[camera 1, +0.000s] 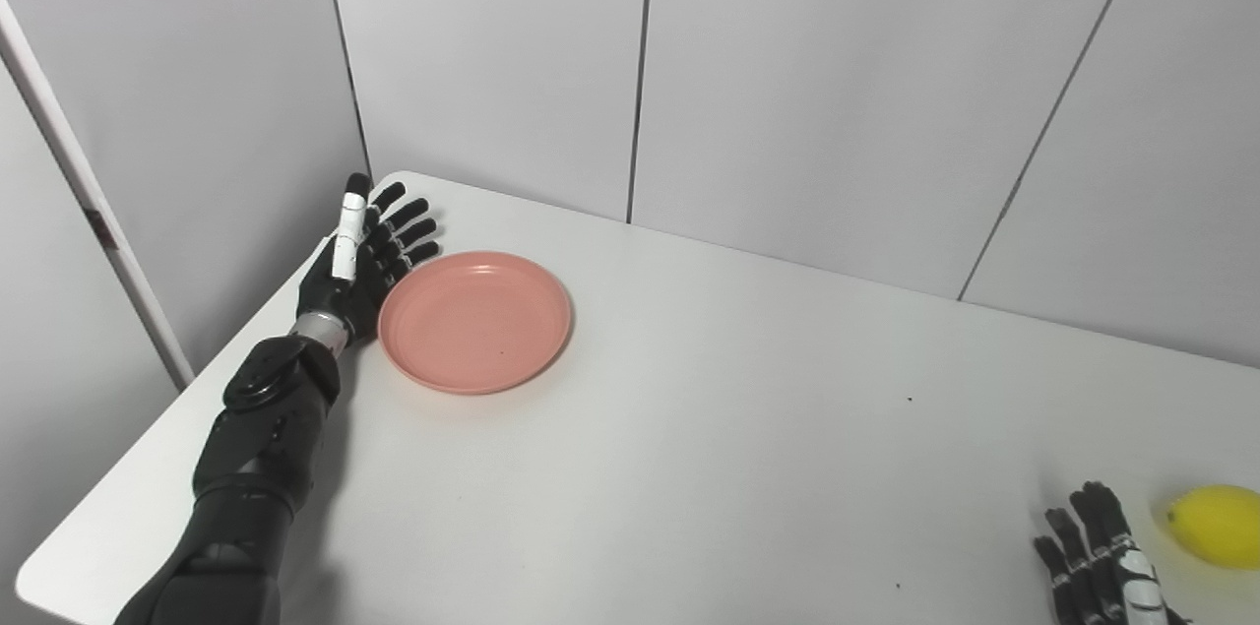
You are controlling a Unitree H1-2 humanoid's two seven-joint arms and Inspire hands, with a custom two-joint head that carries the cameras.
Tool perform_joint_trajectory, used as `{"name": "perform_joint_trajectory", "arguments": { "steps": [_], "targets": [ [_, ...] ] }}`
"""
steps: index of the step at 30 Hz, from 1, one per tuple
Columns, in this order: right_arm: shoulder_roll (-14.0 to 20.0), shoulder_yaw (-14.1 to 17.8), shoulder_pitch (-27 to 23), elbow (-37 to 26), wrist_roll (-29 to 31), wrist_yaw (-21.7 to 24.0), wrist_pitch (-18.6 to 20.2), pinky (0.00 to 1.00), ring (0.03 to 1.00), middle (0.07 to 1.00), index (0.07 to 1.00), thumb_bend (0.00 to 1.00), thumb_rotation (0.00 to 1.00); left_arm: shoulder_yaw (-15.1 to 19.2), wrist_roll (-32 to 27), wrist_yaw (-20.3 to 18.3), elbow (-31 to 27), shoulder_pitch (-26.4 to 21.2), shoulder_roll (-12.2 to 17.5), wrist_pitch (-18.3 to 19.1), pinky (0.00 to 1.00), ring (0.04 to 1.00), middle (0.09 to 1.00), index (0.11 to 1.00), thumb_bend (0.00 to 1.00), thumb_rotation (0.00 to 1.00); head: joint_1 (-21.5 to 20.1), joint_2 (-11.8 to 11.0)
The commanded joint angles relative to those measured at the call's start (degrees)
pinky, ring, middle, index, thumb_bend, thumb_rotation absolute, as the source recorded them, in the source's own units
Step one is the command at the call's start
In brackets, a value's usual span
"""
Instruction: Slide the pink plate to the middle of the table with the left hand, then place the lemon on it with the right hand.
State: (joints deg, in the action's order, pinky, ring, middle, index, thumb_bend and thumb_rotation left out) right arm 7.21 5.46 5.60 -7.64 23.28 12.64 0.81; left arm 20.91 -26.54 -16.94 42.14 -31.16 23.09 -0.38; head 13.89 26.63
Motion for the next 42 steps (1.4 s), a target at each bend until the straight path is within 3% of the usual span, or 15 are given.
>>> {"name": "perform_joint_trajectory", "arguments": {
  "steps": [1, 7, 12, 21, 36, 42],
  "targets": [
    [-0.19, -0.06, 1.09, -0.04, 0.80, 0.27, 1.05, 1.00, 0.989, 1.000, 0.963, 0.52, 0.79, 0.28, -1.26, -0.72, -2.59, -0.25, -0.18, 2.04, 0.82, 0.848, 0.868, 0.908, 0.91, 0.87, -0.02, 0.05],
    [-0.14, -0.10, 1.03, -0.15, 0.80, 0.19, 1.28, 1.00, 0.987, 1.000, 0.960, 0.52, 0.79, -0.63, -1.37, -0.03, -7.41, 1.82, -1.89, 4.87, 0.78, 0.802, 0.834, 0.894, 0.90, 0.86, -0.05, 0.20],
    [-0.21, -0.07, 0.98, -0.27, 0.96, 0.18, 1.59, 1.00, 0.994, 1.000, 0.966, 0.52, 0.79, -1.62, -0.48, 2.42, -13.23, 3.68, -3.94, 7.68, 0.79, 0.819, 0.835, 0.896, 0.90, 0.86, -0.12, 0.33],
    [-0.34, -0.09, 0.75, -0.35, 1.26, 0.06, 1.95, 1.00, 0.995, 1.000, 0.955, 0.49, 0.77, -2.58, 1.99, 6.02, -17.66, 5.34, -7.07, 6.72, 0.81, 0.821, 0.818, 0.870, 0.96, 0.84, -0.41, 0.47],
    [-0.50, -0.69, 0.72, -0.85, 0.78, -0.17, 2.34, 1.00, 0.996, 1.000, 0.951, 0.49, 0.78, -4.39, 2.93, 9.01, -24.21, 7.83, -10.18, 9.78, 0.89, 0.862, 0.842, 0.889, 0.94, 0.87, -1.30, 0.92],
    [-0.84, -0.65, 0.55, -0.65, 0.93, -0.29, 2.24, 1.00, 0.995, 1.000, 0.952, 0.48, 0.75, -4.15, 3.94, 12.30, -26.40, 8.60, -11.82, 11.90, 0.84, 0.854, 0.847, 0.879, 0.93, 0.84, -1.44, 0.98]
  ]
}}
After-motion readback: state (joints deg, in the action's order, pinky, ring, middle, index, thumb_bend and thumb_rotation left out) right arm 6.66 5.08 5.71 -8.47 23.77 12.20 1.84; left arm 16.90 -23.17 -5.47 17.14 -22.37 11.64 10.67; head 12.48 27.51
